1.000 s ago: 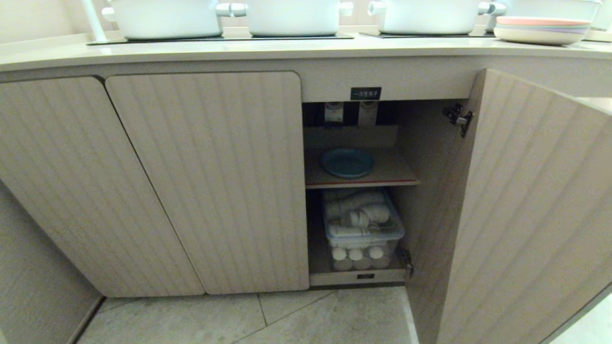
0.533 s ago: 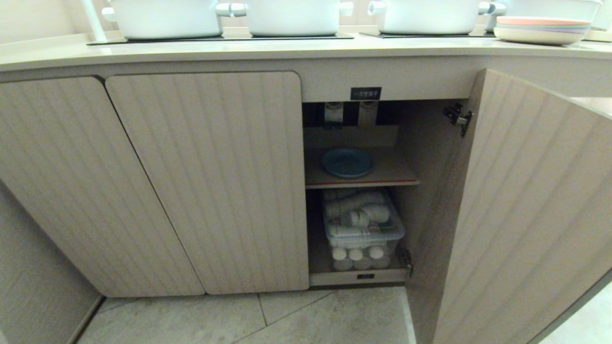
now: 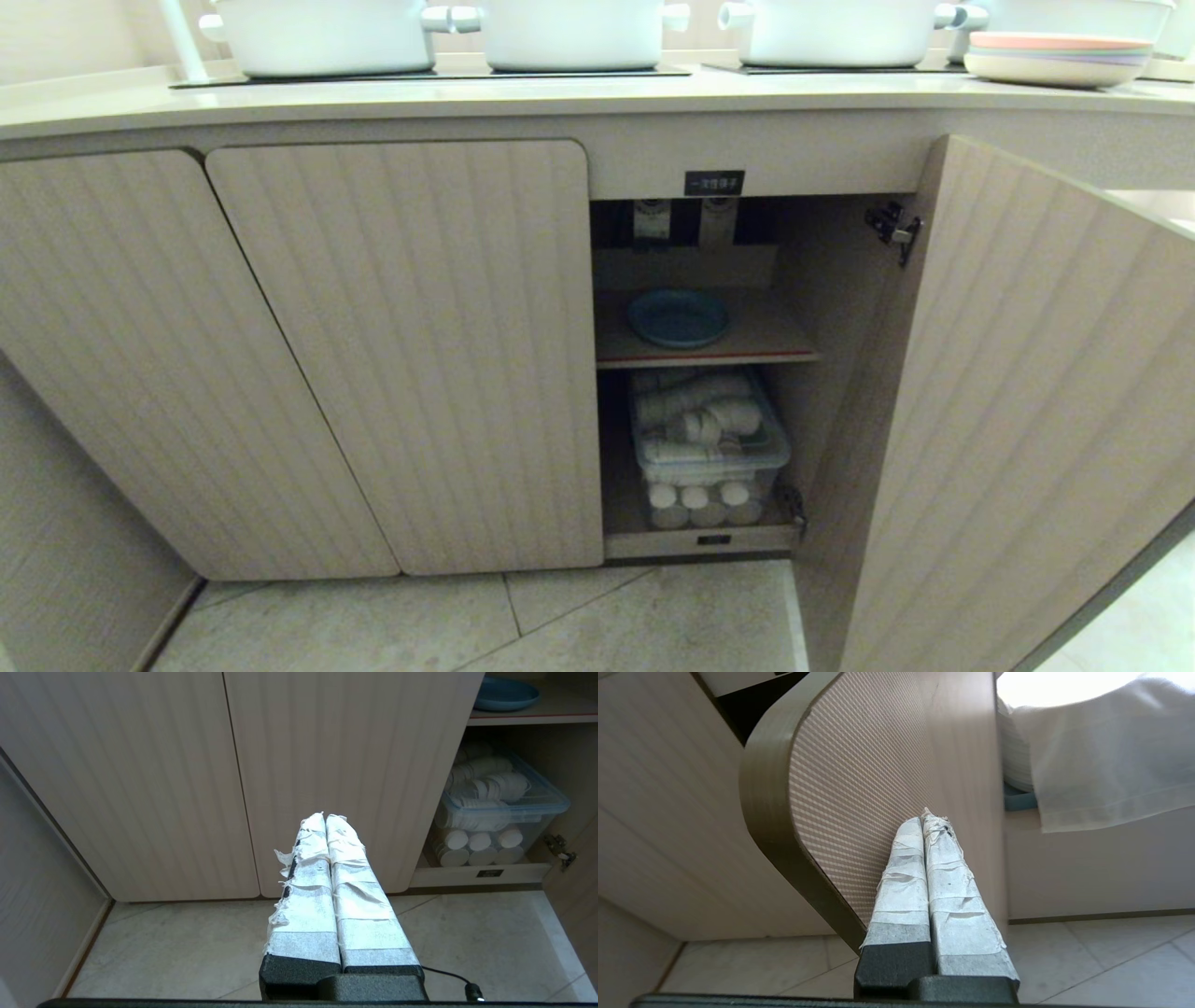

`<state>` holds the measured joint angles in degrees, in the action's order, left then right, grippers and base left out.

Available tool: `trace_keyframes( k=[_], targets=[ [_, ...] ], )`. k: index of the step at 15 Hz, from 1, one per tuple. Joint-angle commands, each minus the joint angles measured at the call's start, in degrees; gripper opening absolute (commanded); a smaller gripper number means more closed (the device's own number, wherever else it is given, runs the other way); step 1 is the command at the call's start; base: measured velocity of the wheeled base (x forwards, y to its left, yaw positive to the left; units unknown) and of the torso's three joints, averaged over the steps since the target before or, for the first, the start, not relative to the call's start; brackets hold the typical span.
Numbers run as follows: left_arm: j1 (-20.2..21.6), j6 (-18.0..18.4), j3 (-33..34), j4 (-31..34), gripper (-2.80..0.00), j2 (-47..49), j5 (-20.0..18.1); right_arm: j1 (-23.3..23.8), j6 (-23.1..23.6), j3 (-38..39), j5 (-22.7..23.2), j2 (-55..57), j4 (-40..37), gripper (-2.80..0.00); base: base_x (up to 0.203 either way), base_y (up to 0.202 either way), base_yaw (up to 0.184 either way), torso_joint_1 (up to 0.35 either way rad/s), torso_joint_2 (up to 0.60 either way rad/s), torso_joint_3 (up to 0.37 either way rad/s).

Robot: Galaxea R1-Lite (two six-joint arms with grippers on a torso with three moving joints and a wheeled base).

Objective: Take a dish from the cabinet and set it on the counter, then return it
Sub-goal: Close the cabinet door

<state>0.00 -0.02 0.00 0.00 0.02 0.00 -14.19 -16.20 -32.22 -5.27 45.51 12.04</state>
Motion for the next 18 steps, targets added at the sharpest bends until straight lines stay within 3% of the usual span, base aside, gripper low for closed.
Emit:
trace_keyframes(
  k=[1,7,13,18],
  targets=[
    [0.00,0.02,0.00,0.00,-2.80,-0.02,0.08,-0.20,-0.69,0.05,0.98,-0.02,0.02,-2.80,0.000,0.000,0.000,0.000,0.00,0.000],
    [0.00,0.02,0.00,0.00,-2.80,-0.02,0.01,-1.63,-1.94,-0.11,3.26,-0.42,-1.71,-2.80,0.000,0.000,0.000,0.000,0.00,0.000],
    [0.00,0.02,0.00,0.00,-2.80,-0.02,0.09,-1.63,-3.98,-1.73,11.16,0.66,-5.03,-2.80,0.000,0.000,0.000,0.000,0.00,0.000],
    [0.00,0.02,0.00,0.00,-2.80,-0.02,0.05,-1.65,-7.09,-3.81,11.12,4.46,-4.93,-2.80,0.000,0.000,0.000,0.000,0.00,0.000]
  ],
)
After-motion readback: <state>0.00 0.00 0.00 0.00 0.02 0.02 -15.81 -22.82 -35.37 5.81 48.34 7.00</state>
